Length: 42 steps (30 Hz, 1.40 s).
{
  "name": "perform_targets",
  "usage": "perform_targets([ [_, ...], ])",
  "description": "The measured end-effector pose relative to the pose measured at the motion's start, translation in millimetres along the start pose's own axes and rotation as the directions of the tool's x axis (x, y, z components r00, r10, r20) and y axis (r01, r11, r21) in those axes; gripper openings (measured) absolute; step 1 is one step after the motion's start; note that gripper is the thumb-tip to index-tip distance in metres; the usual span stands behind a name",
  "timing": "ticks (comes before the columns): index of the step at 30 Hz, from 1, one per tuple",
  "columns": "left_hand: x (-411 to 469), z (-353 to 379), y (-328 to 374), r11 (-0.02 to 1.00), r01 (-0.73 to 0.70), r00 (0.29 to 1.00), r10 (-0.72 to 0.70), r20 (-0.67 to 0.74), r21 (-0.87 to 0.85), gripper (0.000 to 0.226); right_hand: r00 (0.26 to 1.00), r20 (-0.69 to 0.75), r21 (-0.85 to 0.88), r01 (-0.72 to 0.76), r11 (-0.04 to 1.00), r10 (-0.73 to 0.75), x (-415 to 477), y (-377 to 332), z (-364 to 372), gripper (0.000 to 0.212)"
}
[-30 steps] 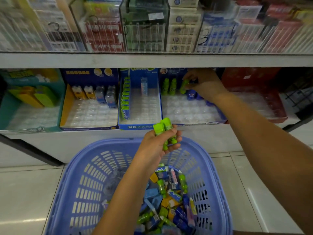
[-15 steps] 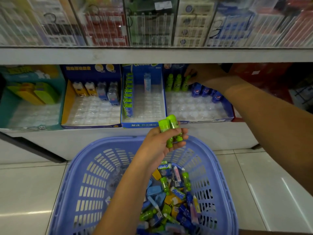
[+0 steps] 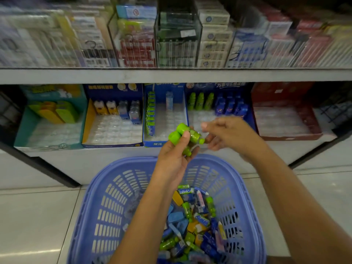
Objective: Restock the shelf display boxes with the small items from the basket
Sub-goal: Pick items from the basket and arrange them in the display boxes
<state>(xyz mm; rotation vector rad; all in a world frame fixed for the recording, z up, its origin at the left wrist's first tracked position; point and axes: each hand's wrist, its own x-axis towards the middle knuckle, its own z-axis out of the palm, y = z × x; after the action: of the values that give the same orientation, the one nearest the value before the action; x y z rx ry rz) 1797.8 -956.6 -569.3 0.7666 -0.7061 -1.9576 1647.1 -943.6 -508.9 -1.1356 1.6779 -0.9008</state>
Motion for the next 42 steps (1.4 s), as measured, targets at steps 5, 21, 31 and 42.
perform_targets([
  [5,-5.6,3.2,-6.5,0.978,-0.154,0.988,0.156,0.001,0.139,0.016,0.998,0.001,0.494,-0.049,0.868,0.056,-20.1,17.7,26.0,0.021],
  [21,-5.4,3.1,6.3,0.982,0.172,0.978,-0.162,-0.128,0.073,0.020,0.918,-0.132,-0.563,0.242,0.790,-0.375,88.3,-6.1,-20.0,0.031],
  [31,6.5,-8.8,14.3,0.990,0.123,0.977,-0.108,-0.184,0.071,0.043,0.935,0.171,-0.811,0.312,0.495,-0.310,131.5,-22.3,-9.0,0.030],
  [42,-3.8,-6.8,20.7,0.997,0.065,0.998,-0.064,-0.021,0.044,0.026,0.957,0.100,-0.802,0.240,0.546,-0.273,120.8,-20.7,-2.9,0.045],
])
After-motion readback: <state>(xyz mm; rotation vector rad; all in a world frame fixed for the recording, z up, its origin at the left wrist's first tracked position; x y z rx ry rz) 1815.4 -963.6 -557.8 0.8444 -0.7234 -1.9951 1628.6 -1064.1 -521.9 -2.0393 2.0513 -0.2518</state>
